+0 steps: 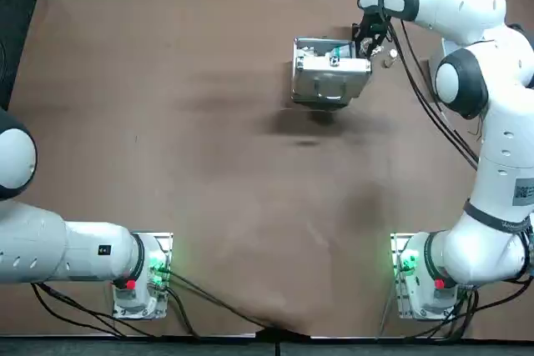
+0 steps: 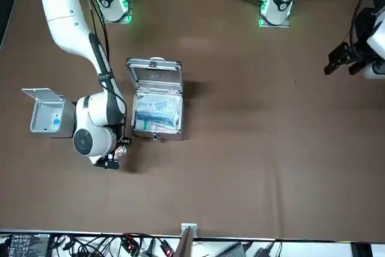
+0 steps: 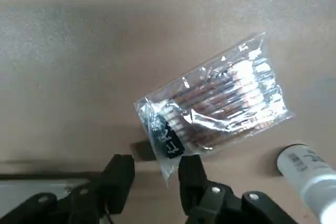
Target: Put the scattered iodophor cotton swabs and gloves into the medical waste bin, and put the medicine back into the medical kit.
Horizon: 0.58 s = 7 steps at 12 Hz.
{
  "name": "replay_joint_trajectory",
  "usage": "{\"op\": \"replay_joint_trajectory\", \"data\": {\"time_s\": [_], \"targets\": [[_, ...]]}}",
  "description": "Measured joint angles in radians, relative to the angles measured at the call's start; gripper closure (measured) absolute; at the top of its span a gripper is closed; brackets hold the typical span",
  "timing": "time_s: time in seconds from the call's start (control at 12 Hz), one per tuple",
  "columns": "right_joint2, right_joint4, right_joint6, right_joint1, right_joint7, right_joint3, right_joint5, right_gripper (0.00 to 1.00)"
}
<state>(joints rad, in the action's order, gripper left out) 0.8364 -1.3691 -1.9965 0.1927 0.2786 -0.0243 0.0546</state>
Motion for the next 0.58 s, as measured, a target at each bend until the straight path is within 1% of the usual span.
{"op": "replay_joint_trajectory", "data": {"time_s": [0.08,0.25,0.33,0.42,0.58], "targets": [[0.003,0.0,-0.004,0.0,0.0,0.0,0.0,0.49],[0.01,0.0,-0.01,0.0,0.0,0.0,0.0,0.53],[0.01,0.0,-0.011,0.0,0.0,0.0,0.0,0.54],[0.01,0.0,-0.012,0.0,0.001,0.0,0.0,0.59],[0.009,0.0,-0.012,0.0,0.001,0.001,0.0,0.63]]}}
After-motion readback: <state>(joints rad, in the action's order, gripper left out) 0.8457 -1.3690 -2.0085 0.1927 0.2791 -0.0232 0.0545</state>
